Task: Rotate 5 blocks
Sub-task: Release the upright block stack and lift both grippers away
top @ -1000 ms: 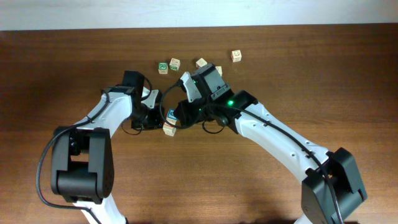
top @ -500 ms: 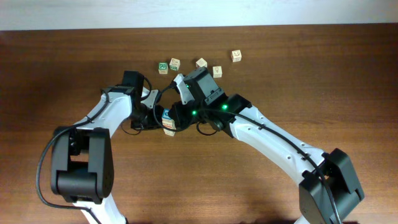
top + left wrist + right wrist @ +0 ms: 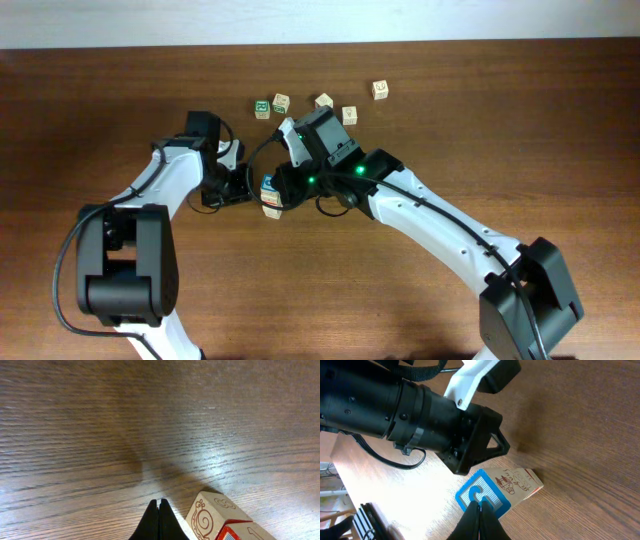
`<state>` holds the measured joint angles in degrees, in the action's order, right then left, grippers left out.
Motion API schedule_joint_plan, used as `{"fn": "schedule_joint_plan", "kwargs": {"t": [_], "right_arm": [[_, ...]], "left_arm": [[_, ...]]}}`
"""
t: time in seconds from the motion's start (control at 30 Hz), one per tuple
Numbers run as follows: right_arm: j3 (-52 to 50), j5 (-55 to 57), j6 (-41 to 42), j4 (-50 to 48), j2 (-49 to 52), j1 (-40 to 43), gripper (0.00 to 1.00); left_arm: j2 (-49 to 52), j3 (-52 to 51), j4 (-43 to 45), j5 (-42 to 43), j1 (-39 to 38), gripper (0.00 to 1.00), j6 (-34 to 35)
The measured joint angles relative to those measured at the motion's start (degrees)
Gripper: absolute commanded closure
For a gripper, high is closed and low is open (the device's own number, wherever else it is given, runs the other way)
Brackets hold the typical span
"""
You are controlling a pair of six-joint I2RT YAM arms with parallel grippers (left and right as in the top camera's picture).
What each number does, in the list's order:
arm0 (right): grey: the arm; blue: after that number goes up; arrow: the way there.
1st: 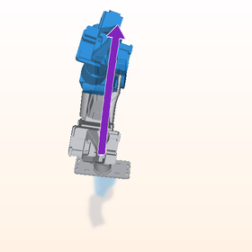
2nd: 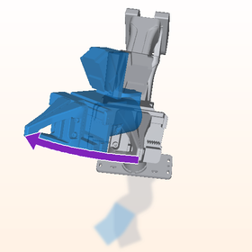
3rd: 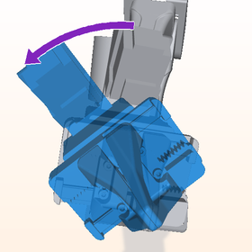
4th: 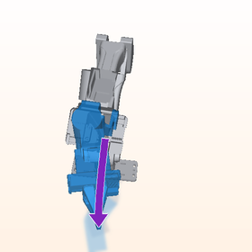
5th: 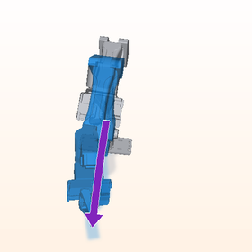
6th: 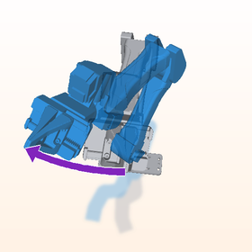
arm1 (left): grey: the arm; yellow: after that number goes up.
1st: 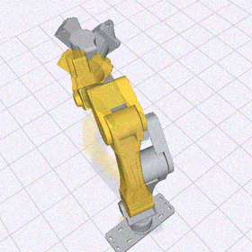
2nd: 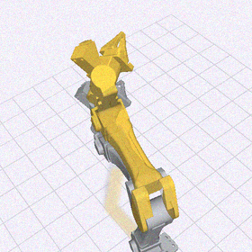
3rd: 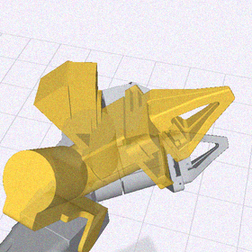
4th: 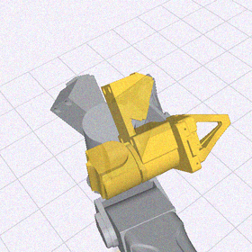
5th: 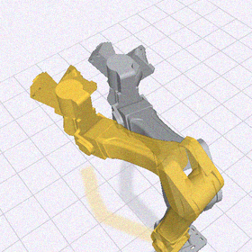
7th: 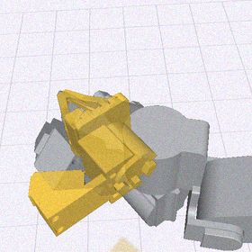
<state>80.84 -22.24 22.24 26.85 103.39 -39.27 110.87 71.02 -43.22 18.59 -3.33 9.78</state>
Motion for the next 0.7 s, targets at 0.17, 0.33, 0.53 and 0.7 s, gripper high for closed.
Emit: {"fn": "schedule_joint_plan", "kwargs": {"t": [0.17, 0.33, 0.53, 0.7], "right_arm": [[0.7, 0.17, -0.17, 0.57, 0.37, 0.0, 0.95], [0.83, 0.17, -0.22, 0.63, 0.39, 0.0, 0.96], [1.36, 0.15, -0.42, 0.79, 0.39, 0.0, 0.96], [4.17, 0.15, -1.99, 3.67, 0.55, 0.0, 0.96]], "left_arm": [[0.0, 0.24, 0.02, -0.17, 0.15, 1.0, 0.63], [0.0, 0.24, 0.02, -0.17, 0.13, 1.0, 0.79], [0.0, 0.24, 0.2, -0.17, 0.13, 1.0, 0.79], [0.0, 0.24, 0.2, -0.37, 0.13, 1.0, 0.79]]}}
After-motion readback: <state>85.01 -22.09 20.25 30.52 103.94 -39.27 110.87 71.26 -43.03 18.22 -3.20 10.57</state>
